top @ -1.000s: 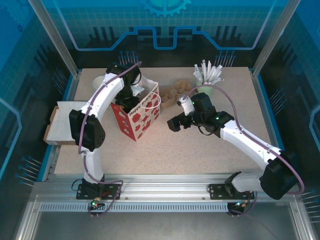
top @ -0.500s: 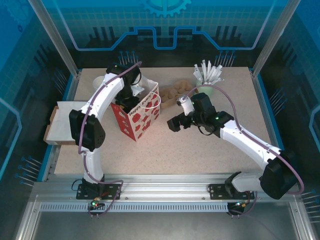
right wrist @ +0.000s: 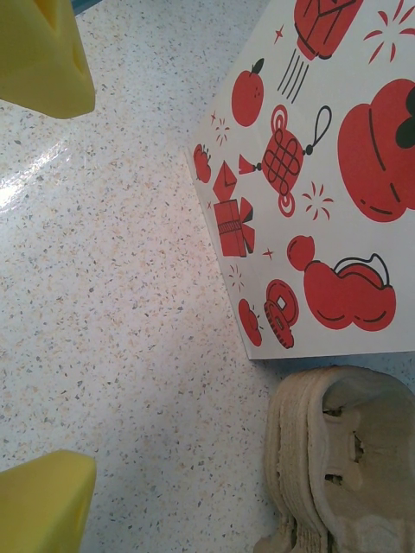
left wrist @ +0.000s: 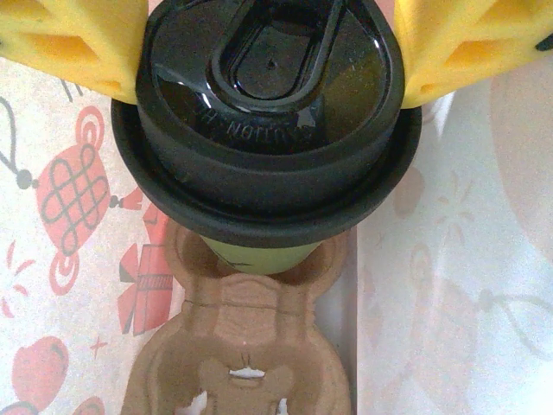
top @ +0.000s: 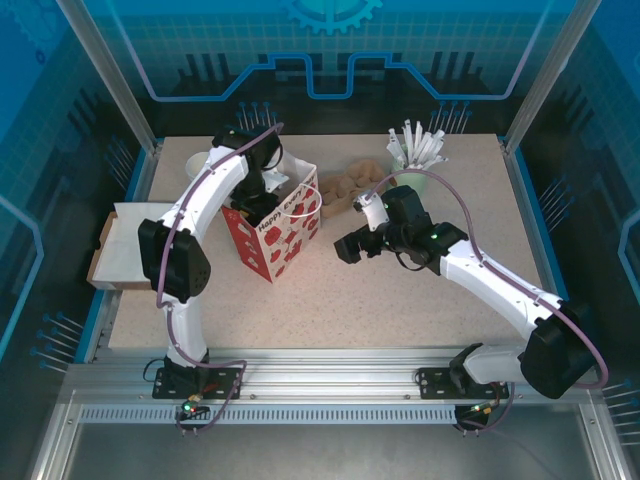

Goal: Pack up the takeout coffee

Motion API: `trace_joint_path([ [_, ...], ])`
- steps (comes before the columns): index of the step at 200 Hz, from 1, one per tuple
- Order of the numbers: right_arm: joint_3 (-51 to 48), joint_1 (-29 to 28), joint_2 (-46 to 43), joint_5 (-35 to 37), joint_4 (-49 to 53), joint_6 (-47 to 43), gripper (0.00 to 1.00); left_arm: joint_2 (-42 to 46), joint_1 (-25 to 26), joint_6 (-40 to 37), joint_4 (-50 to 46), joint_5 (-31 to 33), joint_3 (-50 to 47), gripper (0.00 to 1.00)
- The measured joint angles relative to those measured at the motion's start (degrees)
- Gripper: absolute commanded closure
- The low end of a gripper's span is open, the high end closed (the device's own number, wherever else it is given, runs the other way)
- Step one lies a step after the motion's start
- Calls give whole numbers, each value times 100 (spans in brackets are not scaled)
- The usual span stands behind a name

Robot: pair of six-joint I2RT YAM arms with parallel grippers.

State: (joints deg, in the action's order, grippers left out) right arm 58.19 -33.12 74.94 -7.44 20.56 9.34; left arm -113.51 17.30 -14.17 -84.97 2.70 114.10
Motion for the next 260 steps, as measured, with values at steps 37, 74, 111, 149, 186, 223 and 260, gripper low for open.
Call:
trace_joint_path([
  [37,0,0,0,-2,0,-2,0,0,0,-37,-2,0,0,61],
  [74,0,0,0,-2,0,-2,0,-2,0,-94,-2,-2,0,61],
  [111,2,0,11,-2,0,-2,0,-15,-2,-101,0,0,-66,61],
  [149,4,-9,11,0,0,-2,0,-107,-20,-101,9,0,-81,61],
  [186,39,-26,33,-2,17,-2,0,-175,-28,-101,24,0,-107,61],
  [223,52,-33,83,0,42,-2,0,-205,-28,-101,24,-17,-114,61],
  [260,57,-37,85,0,44,-2,0,-249,-28,-101,31,-39,-142,61],
])
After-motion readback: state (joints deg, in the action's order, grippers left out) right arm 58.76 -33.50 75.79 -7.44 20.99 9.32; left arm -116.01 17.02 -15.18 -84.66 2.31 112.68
